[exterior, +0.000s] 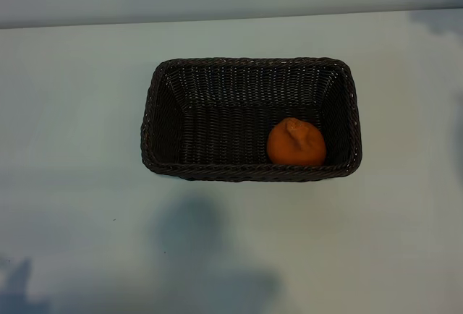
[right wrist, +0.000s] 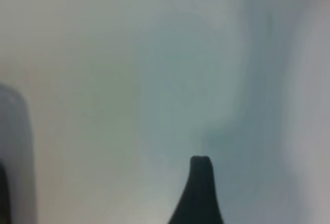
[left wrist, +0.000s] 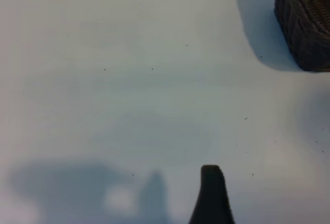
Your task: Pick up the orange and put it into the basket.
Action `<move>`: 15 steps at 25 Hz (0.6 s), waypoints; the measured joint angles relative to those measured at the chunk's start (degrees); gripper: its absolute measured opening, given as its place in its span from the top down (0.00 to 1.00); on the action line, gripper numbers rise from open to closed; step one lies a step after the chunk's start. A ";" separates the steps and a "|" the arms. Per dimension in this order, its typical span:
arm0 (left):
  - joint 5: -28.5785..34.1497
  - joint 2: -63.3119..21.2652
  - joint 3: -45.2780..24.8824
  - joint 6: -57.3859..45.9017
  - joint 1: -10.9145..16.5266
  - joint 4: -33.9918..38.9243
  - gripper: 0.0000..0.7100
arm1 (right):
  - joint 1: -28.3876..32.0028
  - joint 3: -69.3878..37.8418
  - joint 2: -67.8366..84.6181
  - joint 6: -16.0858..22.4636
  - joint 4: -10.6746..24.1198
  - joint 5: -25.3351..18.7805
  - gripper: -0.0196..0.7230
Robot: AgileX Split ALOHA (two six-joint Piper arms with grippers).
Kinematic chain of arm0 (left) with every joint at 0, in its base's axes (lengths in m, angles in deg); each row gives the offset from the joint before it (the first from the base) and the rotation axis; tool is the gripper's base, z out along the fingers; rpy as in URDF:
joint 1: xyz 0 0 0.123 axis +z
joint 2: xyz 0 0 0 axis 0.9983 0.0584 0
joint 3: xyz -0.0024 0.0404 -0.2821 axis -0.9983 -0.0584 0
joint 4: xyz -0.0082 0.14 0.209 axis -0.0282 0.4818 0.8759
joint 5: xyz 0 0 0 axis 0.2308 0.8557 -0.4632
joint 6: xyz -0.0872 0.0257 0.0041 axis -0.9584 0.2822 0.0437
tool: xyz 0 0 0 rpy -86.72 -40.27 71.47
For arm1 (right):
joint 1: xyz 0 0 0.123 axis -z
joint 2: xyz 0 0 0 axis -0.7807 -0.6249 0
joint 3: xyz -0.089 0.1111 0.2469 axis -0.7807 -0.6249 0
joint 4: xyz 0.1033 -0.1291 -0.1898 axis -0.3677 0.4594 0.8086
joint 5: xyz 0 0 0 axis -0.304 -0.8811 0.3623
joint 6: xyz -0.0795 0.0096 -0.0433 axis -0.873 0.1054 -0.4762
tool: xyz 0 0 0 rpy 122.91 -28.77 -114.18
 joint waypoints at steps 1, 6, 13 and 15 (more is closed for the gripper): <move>0.00 0.00 0.00 0.00 0.00 0.00 0.22 | 0.00 0.00 1.50 0.00 -0.21 -0.11 0.19; 0.00 0.00 0.00 0.05 0.00 0.00 0.22 | 0.00 -1.23 10.30 0.19 -1.91 -1.02 0.19; 0.00 0.00 0.00 0.05 0.00 0.00 0.22 | 0.00 -5.61 26.38 0.59 -3.39 -1.02 0.19; 0.00 0.00 0.00 0.05 0.00 0.00 0.22 | -0.05 -7.52 31.71 0.75 -3.93 -1.07 0.19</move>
